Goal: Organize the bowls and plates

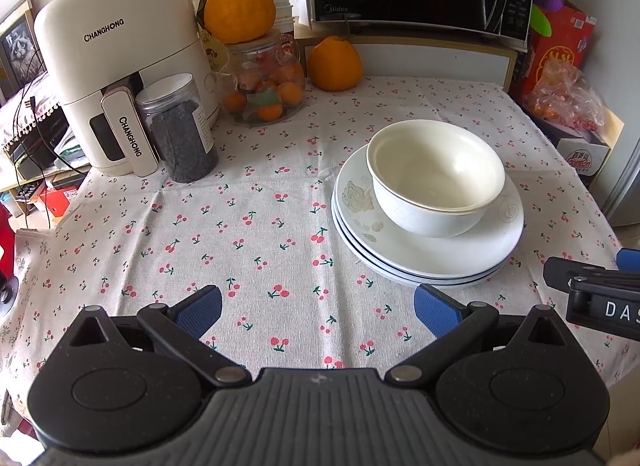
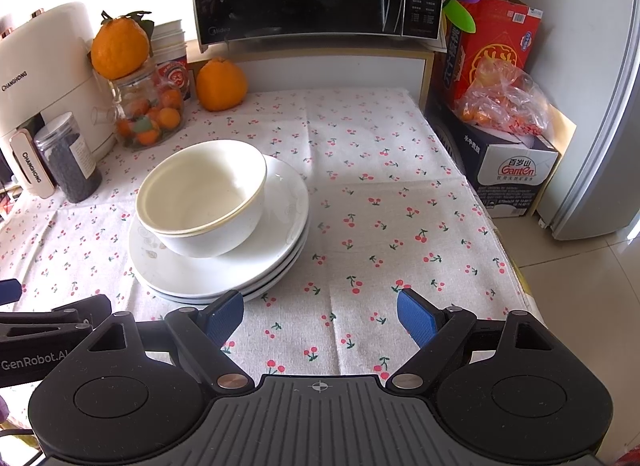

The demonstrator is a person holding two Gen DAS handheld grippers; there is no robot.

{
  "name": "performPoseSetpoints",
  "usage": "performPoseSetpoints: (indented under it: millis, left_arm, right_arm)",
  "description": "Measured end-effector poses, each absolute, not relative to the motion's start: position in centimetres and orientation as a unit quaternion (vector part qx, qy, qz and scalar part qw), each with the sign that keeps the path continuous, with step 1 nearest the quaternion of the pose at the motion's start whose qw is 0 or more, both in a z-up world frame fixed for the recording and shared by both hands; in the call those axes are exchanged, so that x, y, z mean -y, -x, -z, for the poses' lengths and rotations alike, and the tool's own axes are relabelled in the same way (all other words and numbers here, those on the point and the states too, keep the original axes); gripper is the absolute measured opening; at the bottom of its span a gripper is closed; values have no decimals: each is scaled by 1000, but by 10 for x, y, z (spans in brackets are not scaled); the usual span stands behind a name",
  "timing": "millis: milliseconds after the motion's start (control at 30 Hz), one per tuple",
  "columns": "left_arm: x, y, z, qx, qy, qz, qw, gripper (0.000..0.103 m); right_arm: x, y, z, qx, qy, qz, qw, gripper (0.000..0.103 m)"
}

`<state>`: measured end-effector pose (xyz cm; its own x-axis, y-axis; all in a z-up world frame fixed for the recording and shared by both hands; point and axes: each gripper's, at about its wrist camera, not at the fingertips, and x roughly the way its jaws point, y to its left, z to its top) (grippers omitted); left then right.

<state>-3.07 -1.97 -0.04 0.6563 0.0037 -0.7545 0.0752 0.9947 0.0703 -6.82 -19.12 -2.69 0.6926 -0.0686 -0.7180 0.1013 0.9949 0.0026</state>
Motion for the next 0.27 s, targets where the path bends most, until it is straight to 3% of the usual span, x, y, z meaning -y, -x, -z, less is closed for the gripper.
performPoseSetpoints:
  millis: [267]
  left_arm:
    - [19, 28, 2, -415, -48, 26, 908, 103]
  right_arm:
    - [191, 67, 28, -390, -20, 45, 919, 86]
